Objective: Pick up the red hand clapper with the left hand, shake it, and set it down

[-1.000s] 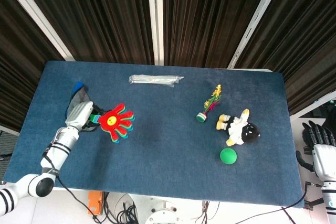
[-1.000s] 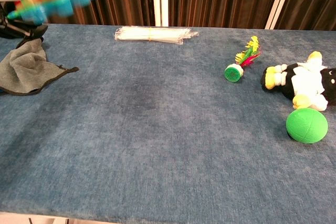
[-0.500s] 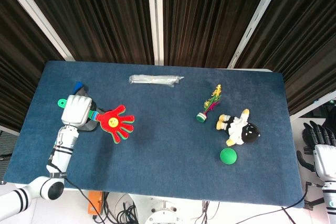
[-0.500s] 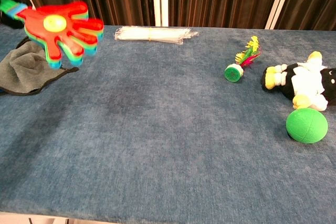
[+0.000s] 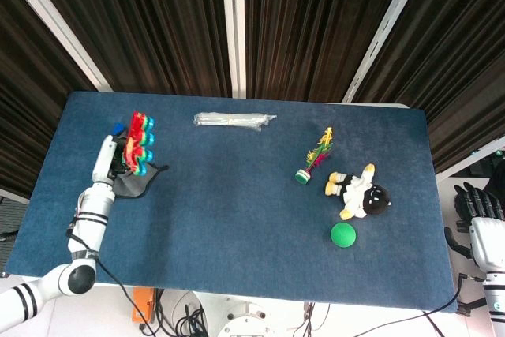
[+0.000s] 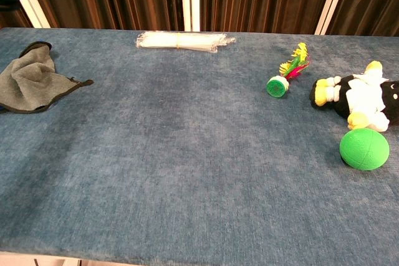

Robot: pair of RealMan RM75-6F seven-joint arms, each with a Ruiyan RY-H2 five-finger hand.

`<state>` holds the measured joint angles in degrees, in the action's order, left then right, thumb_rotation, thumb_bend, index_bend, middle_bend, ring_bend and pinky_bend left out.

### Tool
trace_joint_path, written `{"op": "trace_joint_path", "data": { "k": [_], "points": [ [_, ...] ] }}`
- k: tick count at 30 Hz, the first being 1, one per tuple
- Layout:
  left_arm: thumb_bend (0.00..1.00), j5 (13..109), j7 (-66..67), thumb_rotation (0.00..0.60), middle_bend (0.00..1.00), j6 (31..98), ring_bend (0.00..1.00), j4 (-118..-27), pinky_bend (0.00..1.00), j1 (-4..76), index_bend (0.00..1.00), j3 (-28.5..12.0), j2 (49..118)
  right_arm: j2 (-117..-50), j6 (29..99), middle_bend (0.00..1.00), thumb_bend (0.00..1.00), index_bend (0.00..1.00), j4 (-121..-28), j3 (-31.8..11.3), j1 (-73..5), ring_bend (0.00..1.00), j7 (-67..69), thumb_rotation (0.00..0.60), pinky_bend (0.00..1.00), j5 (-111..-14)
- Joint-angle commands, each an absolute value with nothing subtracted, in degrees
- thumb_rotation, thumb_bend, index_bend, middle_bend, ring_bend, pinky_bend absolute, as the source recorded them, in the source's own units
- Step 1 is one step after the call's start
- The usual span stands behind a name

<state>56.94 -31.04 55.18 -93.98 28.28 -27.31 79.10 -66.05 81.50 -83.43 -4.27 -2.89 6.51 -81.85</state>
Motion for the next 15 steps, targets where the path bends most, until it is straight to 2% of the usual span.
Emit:
{"op": "trace_joint_path", "data": {
  "k": [1,7,11,15],
  "points": [
    [0.82,55.7,-40.5,0.600,1.00,47.3,1.00,-96.6,1.00,26.4,1.00,-31.2,74.9,-66.1,81.4,0.00,0.32,0.00,-83.4,-4.2,-3.0,0.00,6.4,0.600,0.00,-81.9],
    [0.82,75.5,-33.1,0.600,1.00,57.5,1.00,-89.3,1.00,27.6,1.00,-24.9,79.1,-66.2,81.3,0.00,0.32,0.00,-83.6,-4.3,-3.1,0.00,6.1,0.600,0.00,-81.9],
    [0.82,89.0,-19.8,0.600,1.00,62.8,1.00,-80.1,1.00,30.4,1.00,-18.4,81.1,-66.1,81.3,0.00,0.32,0.00,-83.7,-4.3,-3.1,0.00,6.1,0.600,0.00,-81.8],
    [0.81,97.1,-8.3,0.600,1.00,60.4,1.00,-75.2,1.00,33.9,1.00,-12.5,80.3,-66.0,81.3,0.00,0.32,0.00,-83.6,-4.2,-3.0,0.00,6.1,0.600,0.00,-81.7]
  ]
}}
